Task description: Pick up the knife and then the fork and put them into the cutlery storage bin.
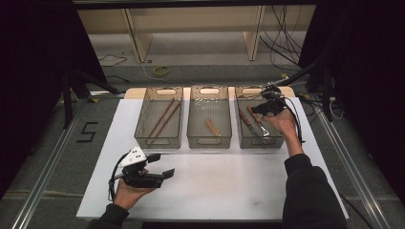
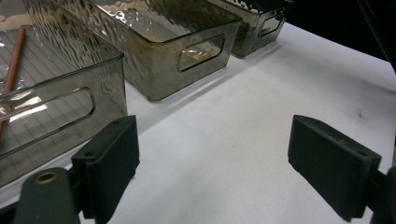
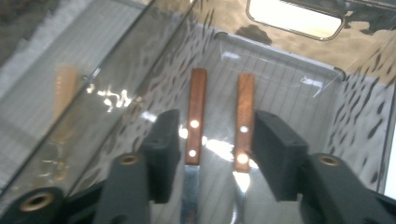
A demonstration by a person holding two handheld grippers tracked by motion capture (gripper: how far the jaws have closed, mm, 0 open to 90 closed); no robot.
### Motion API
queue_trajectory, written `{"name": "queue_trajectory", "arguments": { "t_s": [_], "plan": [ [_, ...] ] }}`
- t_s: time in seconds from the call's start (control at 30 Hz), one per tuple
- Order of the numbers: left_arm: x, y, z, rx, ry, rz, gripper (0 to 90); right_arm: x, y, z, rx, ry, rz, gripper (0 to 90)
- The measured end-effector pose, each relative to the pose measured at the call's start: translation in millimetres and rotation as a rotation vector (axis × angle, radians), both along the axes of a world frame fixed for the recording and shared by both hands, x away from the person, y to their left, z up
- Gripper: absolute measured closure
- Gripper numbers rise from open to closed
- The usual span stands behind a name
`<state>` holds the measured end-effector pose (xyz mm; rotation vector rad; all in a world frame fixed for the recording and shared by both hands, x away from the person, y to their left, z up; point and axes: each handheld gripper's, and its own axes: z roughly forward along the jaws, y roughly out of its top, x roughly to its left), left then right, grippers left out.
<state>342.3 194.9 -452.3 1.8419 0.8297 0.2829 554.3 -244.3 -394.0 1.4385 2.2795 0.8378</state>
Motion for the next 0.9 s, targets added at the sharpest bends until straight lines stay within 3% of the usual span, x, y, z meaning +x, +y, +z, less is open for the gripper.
{"name": "queue_trajectory", "arguments": {
  "t_s": [0.17, 0.57, 0.9],
  "plan": [
    [0.6, 1.2, -0.4, 0.000, 0.005, 0.002, 16.1, -16.0, -0.6, 6.9, 0.064, -0.031, 0.020, 40.9],
    [0.5, -1.2, -1.4, 0.001, 0.019, -0.013, 16.2, -84.0, 0.6, 13.1, 0.213, -0.104, 0.090, 29.9],
    [0.6, -1.1, -1.7, -0.015, 0.031, -0.019, 16.2, -142.5, 8.4, 7.9, 0.258, -0.159, 0.164, 27.9]
  ]
}}
